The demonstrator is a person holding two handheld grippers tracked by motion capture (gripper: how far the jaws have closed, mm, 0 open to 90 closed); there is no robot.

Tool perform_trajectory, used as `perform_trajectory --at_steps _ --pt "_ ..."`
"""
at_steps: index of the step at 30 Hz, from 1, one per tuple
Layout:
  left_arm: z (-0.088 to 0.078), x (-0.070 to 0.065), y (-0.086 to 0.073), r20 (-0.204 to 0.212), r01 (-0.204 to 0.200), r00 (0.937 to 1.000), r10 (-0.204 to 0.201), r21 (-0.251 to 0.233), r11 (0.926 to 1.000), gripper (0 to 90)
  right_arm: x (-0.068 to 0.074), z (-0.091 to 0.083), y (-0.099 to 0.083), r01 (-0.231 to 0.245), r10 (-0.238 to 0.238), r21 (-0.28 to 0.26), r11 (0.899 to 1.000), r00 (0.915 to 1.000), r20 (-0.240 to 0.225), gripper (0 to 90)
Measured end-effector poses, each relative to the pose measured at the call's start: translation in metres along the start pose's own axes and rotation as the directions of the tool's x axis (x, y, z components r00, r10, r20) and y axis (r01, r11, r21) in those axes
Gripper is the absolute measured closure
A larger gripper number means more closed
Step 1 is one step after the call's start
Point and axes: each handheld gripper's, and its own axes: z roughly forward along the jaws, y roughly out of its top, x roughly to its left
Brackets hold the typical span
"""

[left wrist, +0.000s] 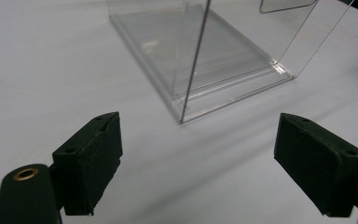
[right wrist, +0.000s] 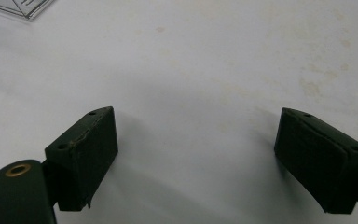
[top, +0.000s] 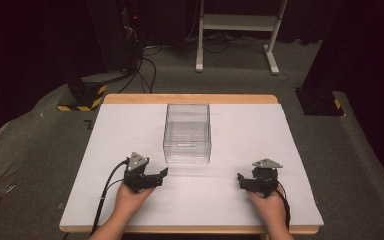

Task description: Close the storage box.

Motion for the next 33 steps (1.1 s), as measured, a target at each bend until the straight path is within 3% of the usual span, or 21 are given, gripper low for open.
perform_trajectory --at_steps 3,6,7,10,13,15,17,18,19,22,23,33 --pt "-0.016 0.024 -0.012 -0.036 0.020 0.9992 -0.019 0.015 0.9997 17.1 0.000 0.000 0.000 0.000 0.000 0.000 1.000 1.0000 0.000 13.2" --pt "-0.023 0.035 -0.017 -0.052 0.025 0.9984 -0.023 0.027 0.9993 18.2 0.000 0.000 0.000 0.001 -0.001 0.000 1.000 1.0000 0.000 13.2" --pt "-0.031 0.048 -0.025 -0.097 0.018 0.9952 -0.013 0.046 0.9988 18.2 0.000 0.000 0.000 0.003 -0.003 -0.001 1.000 1.0000 0.001 13.3" --pt "-0.038 0.063 -0.031 -0.132 0.022 0.9912 -0.013 0.063 0.9978 17.7 0.001 0.000 0.000 0.002 -0.002 -0.002 1.000 1.0000 0.004 13.4" --pt "-0.042 0.077 -0.035 -0.104 0.075 0.9924 -0.066 0.092 0.9929 16.0 0.001 0.000 0.000 0.002 -0.002 -0.002 1.000 1.0000 0.005 13.4" --pt "-0.043 0.083 -0.038 -0.116 0.080 0.9909 -0.069 0.095 0.9922 15.8 0.001 0.000 0.000 0.003 -0.003 -0.002 1.000 1.0000 0.006 13.4" --pt "-0.042 0.086 -0.041 -0.154 0.062 0.9870 -0.044 0.112 0.9918 15.8 0.001 0.000 0.000 0.003 -0.003 -0.002 1.000 1.0000 0.008 13.4" --pt "-0.042 0.086 -0.041 -0.154 0.062 0.9870 -0.044 0.112 0.9918 15.8 0.001 0.000 0.000 0.003 -0.003 -0.002 1.000 1.0000 0.007 13.4" --pt "-0.038 0.087 -0.043 -0.189 0.062 0.9813 -0.034 0.147 0.9872 15.8 0.001 0.000 0.000 0.003 -0.003 -0.002 1.000 1.0000 0.007 13.4" --pt "-0.035 0.085 -0.042 -0.208 0.049 0.9780 -0.012 0.172 0.9840 14.8 0.001 0.000 0.000 0.003 -0.003 -0.002 1.000 1.0000 0.007 13.4" --pt "-0.032 0.081 -0.043 -0.228 0.030 0.9737 0.011 0.175 0.9841 14.3 0.001 0.000 0.000 0.003 -0.003 -0.002 1.000 1.0000 0.007 13.4" --pt "-0.032 0.081 -0.043 -0.217 0.034 0.9761 0.004 0.171 0.9847 15.2 0.001 0.000 0.000 0.002 -0.002 -0.002 1.000 1.0000 0.006 13.4"
